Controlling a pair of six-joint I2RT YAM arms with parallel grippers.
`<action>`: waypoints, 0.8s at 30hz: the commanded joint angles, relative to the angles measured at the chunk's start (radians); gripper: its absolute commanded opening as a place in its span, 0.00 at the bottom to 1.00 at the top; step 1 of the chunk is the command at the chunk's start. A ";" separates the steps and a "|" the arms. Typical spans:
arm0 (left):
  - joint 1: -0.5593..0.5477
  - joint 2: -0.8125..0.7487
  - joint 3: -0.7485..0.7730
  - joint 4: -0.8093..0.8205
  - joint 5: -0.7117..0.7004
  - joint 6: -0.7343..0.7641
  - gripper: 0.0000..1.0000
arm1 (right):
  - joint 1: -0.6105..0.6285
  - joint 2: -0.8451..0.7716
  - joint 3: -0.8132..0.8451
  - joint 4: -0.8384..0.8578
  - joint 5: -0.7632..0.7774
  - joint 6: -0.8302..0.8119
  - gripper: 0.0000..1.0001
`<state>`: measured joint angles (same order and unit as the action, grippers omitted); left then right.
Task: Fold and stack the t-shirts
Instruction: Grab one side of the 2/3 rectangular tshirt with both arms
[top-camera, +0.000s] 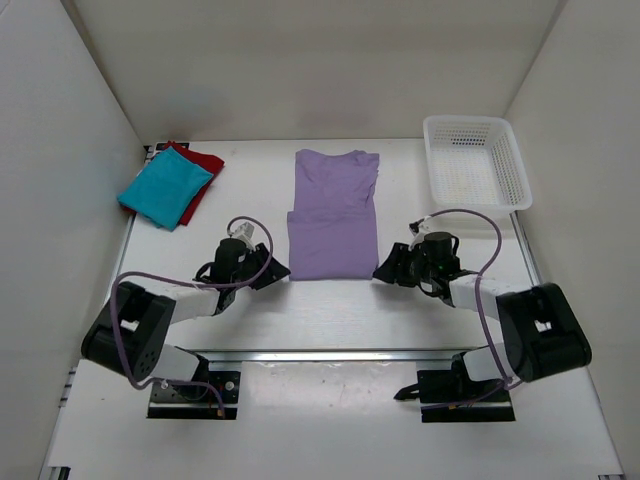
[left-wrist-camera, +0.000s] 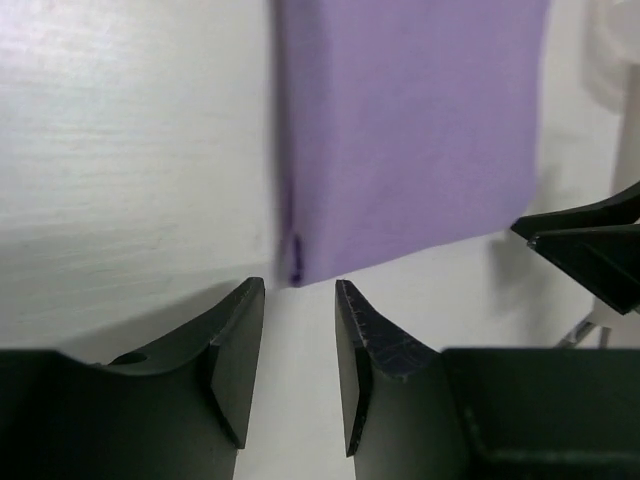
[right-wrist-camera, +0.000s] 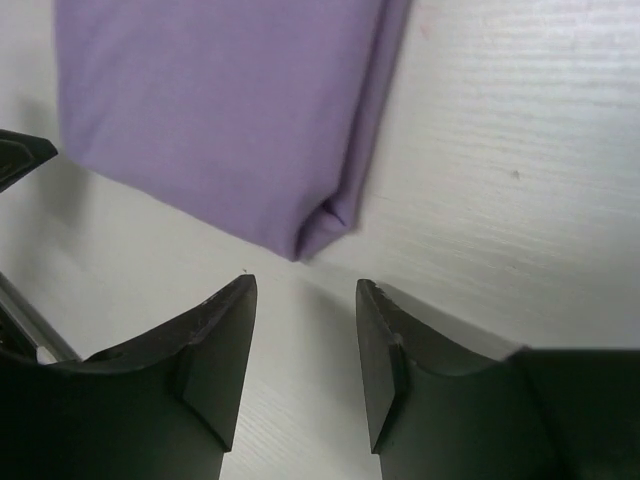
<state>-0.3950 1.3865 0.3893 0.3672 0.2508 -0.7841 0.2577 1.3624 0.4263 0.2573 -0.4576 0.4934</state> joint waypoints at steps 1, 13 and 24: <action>-0.013 0.080 0.022 -0.030 -0.010 0.031 0.45 | -0.011 0.081 0.015 0.052 -0.009 -0.012 0.43; -0.044 0.212 0.059 0.033 0.024 0.008 0.08 | -0.001 0.244 0.094 0.151 -0.061 0.043 0.11; -0.065 -0.126 -0.027 -0.217 0.019 0.095 0.00 | 0.107 -0.030 -0.127 0.036 -0.001 0.071 0.00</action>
<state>-0.4492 1.4082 0.4149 0.2821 0.2661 -0.7403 0.3260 1.4433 0.3794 0.3691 -0.4942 0.5545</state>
